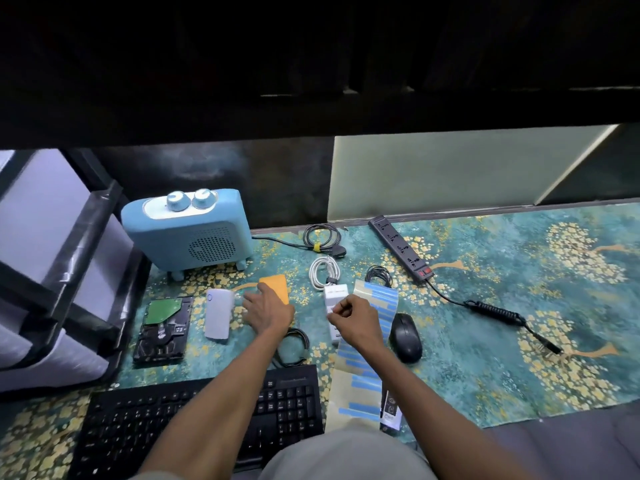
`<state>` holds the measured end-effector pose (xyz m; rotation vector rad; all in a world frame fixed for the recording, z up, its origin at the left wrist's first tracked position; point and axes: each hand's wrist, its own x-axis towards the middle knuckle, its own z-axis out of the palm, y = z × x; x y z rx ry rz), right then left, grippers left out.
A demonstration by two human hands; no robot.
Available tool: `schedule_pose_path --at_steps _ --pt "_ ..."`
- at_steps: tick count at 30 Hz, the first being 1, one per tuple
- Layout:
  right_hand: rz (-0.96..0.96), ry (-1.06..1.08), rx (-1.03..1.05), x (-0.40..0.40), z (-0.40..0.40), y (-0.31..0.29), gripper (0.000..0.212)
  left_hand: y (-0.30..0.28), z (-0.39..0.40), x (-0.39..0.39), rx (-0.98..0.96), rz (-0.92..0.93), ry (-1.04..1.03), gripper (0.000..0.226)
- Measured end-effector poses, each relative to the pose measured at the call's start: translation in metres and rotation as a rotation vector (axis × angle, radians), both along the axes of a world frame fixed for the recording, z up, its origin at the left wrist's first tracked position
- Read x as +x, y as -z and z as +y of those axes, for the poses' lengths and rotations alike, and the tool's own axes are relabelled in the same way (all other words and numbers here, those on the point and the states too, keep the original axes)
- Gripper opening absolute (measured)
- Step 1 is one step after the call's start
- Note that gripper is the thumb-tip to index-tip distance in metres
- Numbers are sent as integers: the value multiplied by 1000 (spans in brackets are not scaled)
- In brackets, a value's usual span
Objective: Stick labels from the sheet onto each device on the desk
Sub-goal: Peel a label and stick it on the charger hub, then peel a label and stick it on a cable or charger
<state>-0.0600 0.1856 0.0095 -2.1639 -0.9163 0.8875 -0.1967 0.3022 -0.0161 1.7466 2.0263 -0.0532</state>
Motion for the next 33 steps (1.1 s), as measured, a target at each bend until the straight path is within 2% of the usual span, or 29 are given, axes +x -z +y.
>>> schedule_pose_path --at_steps 3,5,6,7,10,13,16,18,21,23,24,28,33 --pt "-64 145 21 12 -8 4 6 -1 -6 22 212 -82 108 50" --pt "-90 197 29 17 -12 5 8 -4 -13 41 232 -328 185 24" --pt "-97 211 35 19 -13 6 9 -6 -17 52 178 -448 231 19" --pt "-106 226 43 21 -14 6 10 -7 -21 65 115 -529 296 22" --pt "-175 266 56 28 -18 4 12 -6 -29 96 -37 -534 437 42" --pt "-230 252 62 39 -23 6 19 0 -30 111 -130 -586 432 48" --pt "-255 177 70 44 -26 9 27 -6 -30 113 -241 -683 334 51" --pt "-262 143 80 44 -26 12 27 -7 -26 113 -355 -746 219 48" --pt "-289 106 80 43 -22 13 27 -22 -25 114 -432 -779 100 21" --pt "-343 68 82 43 -20 12 27 -25 -23 111 -475 -812 6 41" --pt "-366 48 85 42 -19 11 27 -27 -22 108 -481 -811 -17 43" --pt "-405 -3 94 39 -14 2 24 -32 -16 98 -486 -778 -51 17" --pt "-335 -16 158 43 -9 -2 19 -31 -11 92 -461 -845 -77 20"
